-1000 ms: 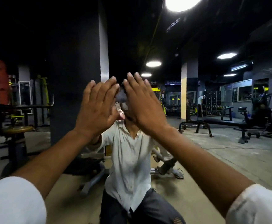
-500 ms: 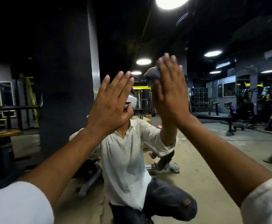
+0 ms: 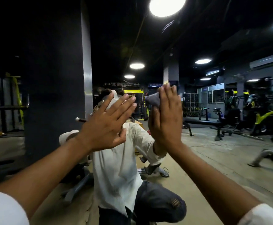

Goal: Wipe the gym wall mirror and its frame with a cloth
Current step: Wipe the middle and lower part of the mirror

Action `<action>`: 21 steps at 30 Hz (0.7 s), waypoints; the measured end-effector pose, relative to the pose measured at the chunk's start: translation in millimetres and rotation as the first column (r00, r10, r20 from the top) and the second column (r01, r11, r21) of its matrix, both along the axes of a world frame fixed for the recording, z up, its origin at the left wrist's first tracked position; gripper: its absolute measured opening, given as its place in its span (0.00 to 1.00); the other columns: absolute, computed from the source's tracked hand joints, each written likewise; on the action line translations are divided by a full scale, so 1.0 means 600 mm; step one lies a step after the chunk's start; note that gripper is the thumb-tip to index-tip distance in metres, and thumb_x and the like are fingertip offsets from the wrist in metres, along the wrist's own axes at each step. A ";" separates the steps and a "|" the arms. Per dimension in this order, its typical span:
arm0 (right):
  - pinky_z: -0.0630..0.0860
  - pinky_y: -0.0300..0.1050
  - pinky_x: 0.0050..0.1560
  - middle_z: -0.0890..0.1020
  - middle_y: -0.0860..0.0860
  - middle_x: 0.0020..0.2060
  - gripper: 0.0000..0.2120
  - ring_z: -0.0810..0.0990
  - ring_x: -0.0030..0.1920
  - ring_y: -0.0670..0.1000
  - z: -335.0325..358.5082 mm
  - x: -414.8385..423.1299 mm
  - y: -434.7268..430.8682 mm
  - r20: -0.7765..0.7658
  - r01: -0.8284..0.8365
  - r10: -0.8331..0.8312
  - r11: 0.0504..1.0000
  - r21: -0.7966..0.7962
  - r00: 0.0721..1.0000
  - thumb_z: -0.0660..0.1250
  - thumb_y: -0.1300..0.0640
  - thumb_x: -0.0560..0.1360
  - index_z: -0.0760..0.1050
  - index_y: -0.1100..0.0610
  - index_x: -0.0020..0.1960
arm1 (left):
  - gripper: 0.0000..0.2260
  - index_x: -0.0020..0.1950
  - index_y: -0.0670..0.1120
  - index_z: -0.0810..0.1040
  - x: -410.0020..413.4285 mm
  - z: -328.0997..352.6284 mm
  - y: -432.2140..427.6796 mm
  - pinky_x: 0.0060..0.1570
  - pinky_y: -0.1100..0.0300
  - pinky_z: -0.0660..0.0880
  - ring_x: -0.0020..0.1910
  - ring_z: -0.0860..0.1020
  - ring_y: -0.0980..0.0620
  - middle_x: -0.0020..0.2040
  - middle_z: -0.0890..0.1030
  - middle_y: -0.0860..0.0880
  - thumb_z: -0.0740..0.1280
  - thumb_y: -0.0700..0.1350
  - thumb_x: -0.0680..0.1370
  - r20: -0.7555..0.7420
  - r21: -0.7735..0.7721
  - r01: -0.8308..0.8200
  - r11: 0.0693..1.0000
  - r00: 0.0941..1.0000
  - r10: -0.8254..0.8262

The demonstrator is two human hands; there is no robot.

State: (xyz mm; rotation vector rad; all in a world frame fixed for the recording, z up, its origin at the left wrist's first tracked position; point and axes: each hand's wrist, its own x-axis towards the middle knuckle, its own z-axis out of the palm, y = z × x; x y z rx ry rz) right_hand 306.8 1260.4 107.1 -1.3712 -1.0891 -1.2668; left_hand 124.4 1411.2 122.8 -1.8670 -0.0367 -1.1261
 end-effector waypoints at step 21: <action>0.61 0.70 0.79 0.63 0.61 0.81 0.35 0.59 0.82 0.63 -0.430 0.047 -0.035 0.299 -0.037 0.165 0.920 -0.390 0.940 0.68 0.62 0.78 0.61 0.64 0.82 | 0.29 0.86 0.40 0.57 0.072 -0.213 -0.061 0.80 0.34 0.60 0.85 0.57 0.38 0.85 0.58 0.38 0.57 0.50 0.87 -0.302 0.100 0.024 0.995 0.953 0.007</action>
